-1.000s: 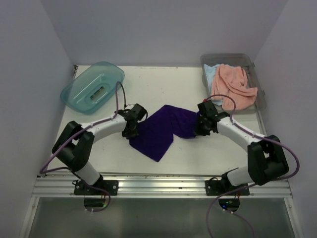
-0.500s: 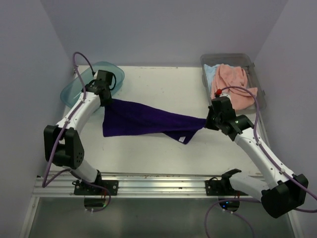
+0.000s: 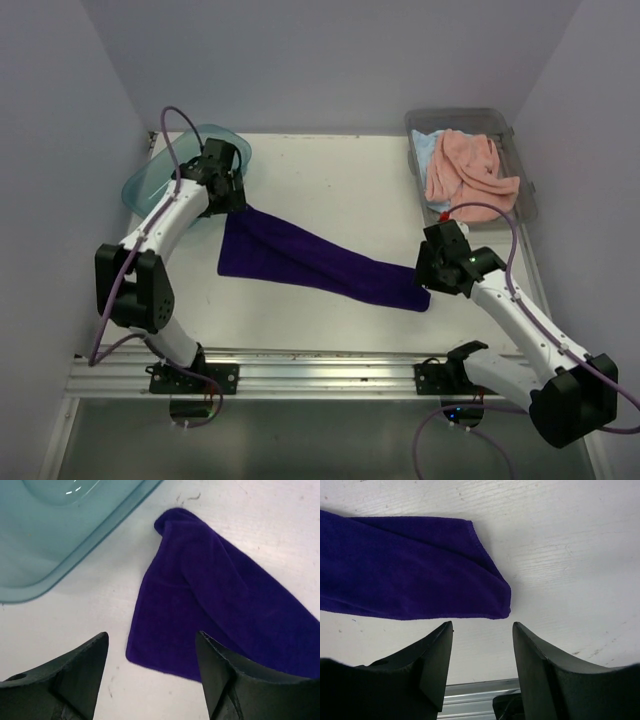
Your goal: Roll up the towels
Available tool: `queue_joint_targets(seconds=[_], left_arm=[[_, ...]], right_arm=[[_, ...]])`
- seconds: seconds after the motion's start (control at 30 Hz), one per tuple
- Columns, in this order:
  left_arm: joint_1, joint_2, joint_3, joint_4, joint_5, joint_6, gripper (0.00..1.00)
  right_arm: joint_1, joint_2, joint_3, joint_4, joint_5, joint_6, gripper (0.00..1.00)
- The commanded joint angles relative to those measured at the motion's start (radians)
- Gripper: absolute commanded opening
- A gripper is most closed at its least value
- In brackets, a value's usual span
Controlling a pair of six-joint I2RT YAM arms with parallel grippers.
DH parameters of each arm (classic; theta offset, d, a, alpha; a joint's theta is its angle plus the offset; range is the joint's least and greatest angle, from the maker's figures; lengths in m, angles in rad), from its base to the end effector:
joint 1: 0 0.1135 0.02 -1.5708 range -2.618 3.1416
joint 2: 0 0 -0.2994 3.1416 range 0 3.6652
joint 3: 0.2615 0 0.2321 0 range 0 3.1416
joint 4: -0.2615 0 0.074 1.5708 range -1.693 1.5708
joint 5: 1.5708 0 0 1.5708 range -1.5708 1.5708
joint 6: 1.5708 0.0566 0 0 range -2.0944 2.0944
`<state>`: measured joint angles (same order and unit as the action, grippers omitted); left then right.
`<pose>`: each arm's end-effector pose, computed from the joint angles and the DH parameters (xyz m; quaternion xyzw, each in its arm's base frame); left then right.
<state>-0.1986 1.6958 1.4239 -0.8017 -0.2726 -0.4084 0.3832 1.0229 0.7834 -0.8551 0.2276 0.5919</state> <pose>0.3468 -0.0543 0.2952 -0.1338 0.9515 0.0528 0.2720 0.1488 0.0462 0.2594 0.1272 0.9575 0.0123 0.2587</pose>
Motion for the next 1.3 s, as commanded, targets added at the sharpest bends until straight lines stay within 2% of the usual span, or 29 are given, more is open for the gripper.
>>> queue_joint_targets(seconds=[0.0,0.1,0.13,0.2,0.33,0.63,1.0,1.07,1.17,1.2,1.27], left_arm=[[-0.032,-0.198,-0.117,-0.071,0.001,-0.041,0.73],[-0.032,-0.315,-0.273,-0.076,-0.034,-0.122,0.62],[-0.032,-0.338,-0.311,-0.064,-0.037,-0.16,0.55],[-0.016,-0.378,-0.407,-0.035,-0.013,-0.184,0.53],[0.007,-0.355,-0.483,0.034,0.006,-0.253,0.57],[0.042,-0.242,-0.583,0.192,0.004,-0.303,0.58],[0.062,-0.108,-0.579,0.288,0.026,-0.288,0.53],[0.062,-0.076,-0.579,0.295,0.024,-0.288,0.45],[0.062,-0.07,-0.562,0.271,0.016,-0.279,0.17],[0.062,-0.082,-0.556,0.238,0.01,-0.28,0.0],[0.062,-0.157,-0.548,0.207,-0.004,-0.279,0.0]], right_arm=[[-0.004,0.019,0.051,0.016,0.023,0.017,0.56],[-0.004,0.055,0.06,0.051,-0.013,0.017,0.56],[-0.004,0.068,0.062,0.062,-0.026,0.017,0.56],[-0.004,0.098,0.068,0.091,-0.048,0.017,0.55],[-0.004,0.124,0.088,0.108,-0.079,0.005,0.55],[-0.004,0.08,0.076,0.077,-0.059,-0.01,0.55],[-0.004,0.094,0.065,0.09,-0.077,0.0,0.55],[-0.004,0.098,0.062,0.091,-0.076,0.0,0.55],[-0.004,0.103,0.048,0.087,-0.079,0.006,0.56],[-0.004,0.101,0.04,0.082,-0.082,0.009,0.57],[-0.004,0.086,0.013,0.07,-0.074,0.026,0.65]])
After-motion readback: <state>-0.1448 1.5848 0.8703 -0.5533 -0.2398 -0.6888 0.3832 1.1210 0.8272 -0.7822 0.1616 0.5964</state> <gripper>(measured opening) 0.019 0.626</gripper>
